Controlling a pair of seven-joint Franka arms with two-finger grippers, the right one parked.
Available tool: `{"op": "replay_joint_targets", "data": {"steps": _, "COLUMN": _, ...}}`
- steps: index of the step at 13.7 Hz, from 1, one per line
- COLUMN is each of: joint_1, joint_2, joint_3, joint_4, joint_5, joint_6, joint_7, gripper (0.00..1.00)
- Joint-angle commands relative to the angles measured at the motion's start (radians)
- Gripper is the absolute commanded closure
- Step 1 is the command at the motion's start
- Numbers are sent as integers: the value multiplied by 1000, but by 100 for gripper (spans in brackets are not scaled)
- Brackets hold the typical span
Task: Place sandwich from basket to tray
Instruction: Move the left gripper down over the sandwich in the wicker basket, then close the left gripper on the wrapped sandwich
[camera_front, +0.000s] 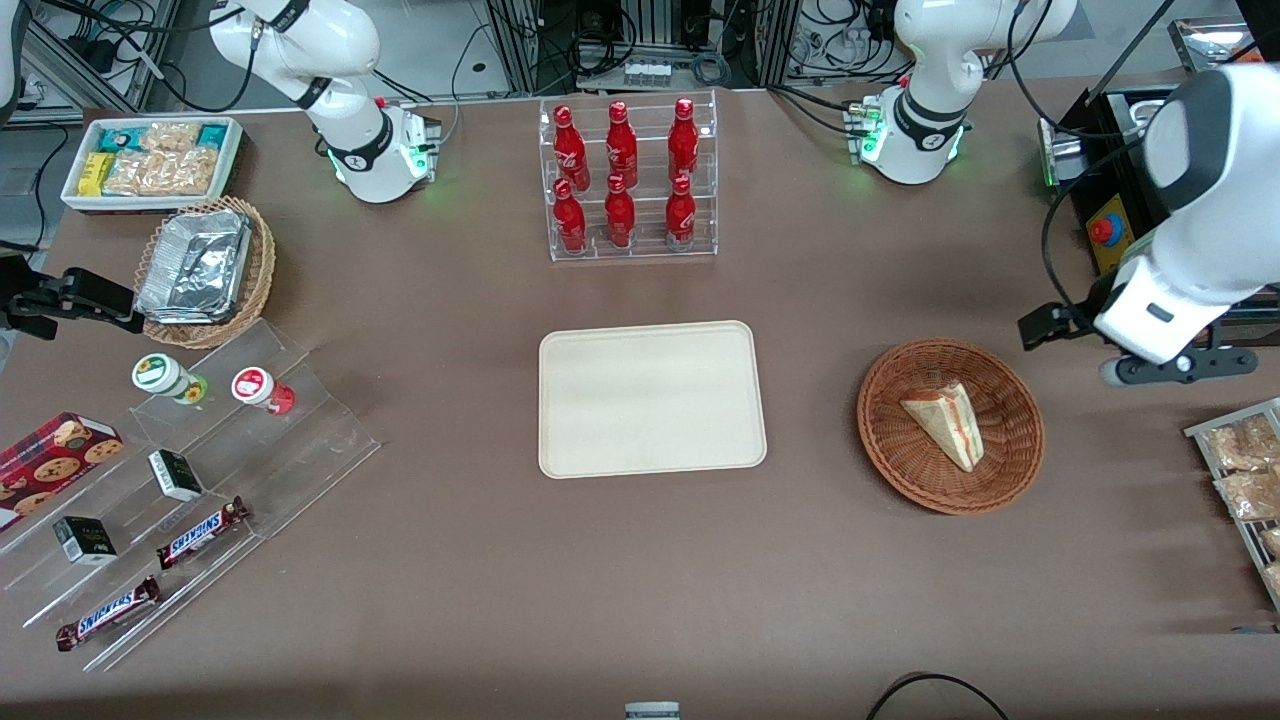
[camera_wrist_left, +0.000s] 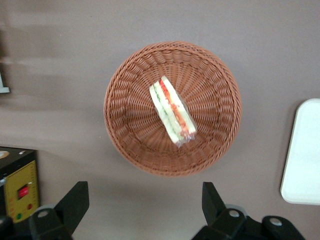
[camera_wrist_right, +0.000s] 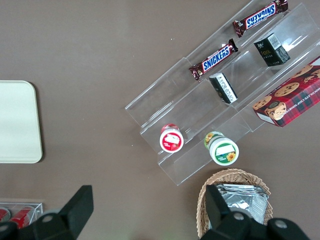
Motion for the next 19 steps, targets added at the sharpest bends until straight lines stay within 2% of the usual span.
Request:
{"op": "replay_joint_targets", "data": {"steps": 1, "joint_1": -13, "joint_2": -30, "joint_3": 4, "joint_4": -144, "joint_5": -10, "joint_6": 164, "joint_7": -131, "gripper": 0}}
{"op": "replay_joint_targets", "data": {"steps": 5, "joint_1": -28, "joint_2": -4, "joint_3": -4, "joint_4": -288, "joint_5": -9, "joint_6": 402, "joint_7": -274, "gripper": 0}}
{"op": "replay_joint_targets", "data": {"steps": 7, "joint_1": -30, "joint_2": 28, "joint_3": -4, "joint_4": -314, "joint_5": -6, "joint_6": 473, "joint_7": -309, "gripper": 0}}
{"op": "replay_joint_targets", "data": {"steps": 19, "joint_1": -48, "joint_2": 200, "joint_3": -4, "joint_4": -316, "joint_5": -2, "joint_6": 604, "joint_7": -363, "gripper": 0}}
